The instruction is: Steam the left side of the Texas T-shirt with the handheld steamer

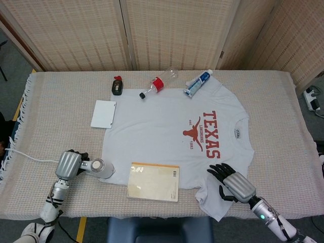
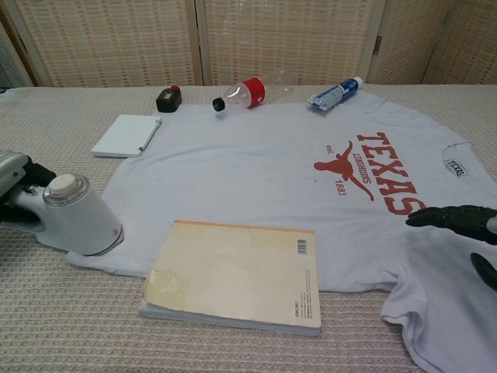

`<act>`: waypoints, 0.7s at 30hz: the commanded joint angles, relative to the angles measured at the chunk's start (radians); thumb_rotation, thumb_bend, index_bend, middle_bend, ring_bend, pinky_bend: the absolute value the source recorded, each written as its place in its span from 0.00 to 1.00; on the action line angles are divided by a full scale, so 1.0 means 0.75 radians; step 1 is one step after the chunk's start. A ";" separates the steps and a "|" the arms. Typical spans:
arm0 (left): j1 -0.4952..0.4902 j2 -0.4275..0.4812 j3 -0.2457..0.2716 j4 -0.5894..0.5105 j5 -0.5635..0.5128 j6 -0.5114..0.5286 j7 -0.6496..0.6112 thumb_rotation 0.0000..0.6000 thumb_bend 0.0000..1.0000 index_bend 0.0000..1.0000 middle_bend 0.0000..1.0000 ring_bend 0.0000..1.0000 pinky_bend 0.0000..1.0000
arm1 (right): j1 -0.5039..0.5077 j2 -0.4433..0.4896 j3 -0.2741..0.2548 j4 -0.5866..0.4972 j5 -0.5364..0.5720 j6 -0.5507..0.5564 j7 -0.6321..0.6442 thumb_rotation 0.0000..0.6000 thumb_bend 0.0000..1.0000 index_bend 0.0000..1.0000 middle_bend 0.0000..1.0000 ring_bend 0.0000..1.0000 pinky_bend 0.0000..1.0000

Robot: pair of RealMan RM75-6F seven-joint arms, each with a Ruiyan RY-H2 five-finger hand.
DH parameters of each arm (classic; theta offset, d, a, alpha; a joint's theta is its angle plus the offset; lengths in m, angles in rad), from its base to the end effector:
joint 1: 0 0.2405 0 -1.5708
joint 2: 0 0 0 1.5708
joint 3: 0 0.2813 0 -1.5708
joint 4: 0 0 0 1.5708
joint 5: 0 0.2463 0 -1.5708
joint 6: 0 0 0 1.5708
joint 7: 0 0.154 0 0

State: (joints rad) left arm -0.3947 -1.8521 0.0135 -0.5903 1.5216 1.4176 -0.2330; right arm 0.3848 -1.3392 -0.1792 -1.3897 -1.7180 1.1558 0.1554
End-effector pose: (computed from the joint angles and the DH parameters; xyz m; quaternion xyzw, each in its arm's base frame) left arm -0.3568 0.3112 -0.0412 -0.6768 -0.3018 -0.4229 0.5215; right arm -0.3242 -0.2202 -0.0051 0.7857 -0.4118 0.3237 0.3293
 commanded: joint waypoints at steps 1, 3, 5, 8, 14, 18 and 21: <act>0.038 0.057 0.018 -0.063 0.021 0.047 -0.005 1.00 0.40 0.94 1.00 0.85 0.74 | -0.002 0.002 0.001 0.002 0.002 0.000 0.004 0.35 0.82 0.00 0.03 0.00 0.00; 0.046 0.087 0.010 -0.103 0.027 0.079 0.002 1.00 0.40 0.94 1.00 0.85 0.74 | -0.004 0.001 -0.001 0.005 0.001 0.002 0.007 0.35 0.82 0.00 0.03 0.00 0.00; 0.042 0.118 -0.011 -0.153 0.026 0.104 0.016 1.00 0.40 0.94 1.00 0.85 0.74 | -0.006 0.000 -0.003 0.008 -0.001 0.003 0.010 0.35 0.82 0.00 0.03 0.00 0.00; 0.015 0.146 -0.063 -0.214 0.009 0.113 0.041 1.00 0.40 0.94 1.00 0.85 0.73 | -0.013 0.007 -0.005 0.005 -0.007 0.020 0.010 0.34 0.82 0.00 0.03 0.00 0.00; -0.073 0.127 -0.195 -0.195 -0.100 -0.015 0.075 1.00 0.40 0.94 1.00 0.85 0.74 | -0.043 0.067 0.006 -0.043 -0.021 0.106 -0.017 0.34 0.82 0.00 0.03 0.00 0.00; -0.118 0.080 -0.250 -0.091 -0.175 -0.139 0.092 1.00 0.39 0.93 1.00 0.85 0.74 | -0.067 0.109 0.012 -0.077 -0.023 0.158 -0.035 0.34 0.82 0.00 0.03 0.00 0.00; -0.149 0.042 -0.284 -0.021 -0.220 -0.209 0.095 1.00 0.39 0.92 1.00 0.84 0.74 | -0.083 0.129 0.015 -0.091 -0.020 0.182 -0.042 0.34 0.82 0.00 0.03 0.00 0.00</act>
State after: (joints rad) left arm -0.4837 -1.7971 -0.1750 -0.6404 1.3854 1.2953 -0.1690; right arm 0.3248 -1.2448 -0.1692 -1.4551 -1.7334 1.2898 0.1256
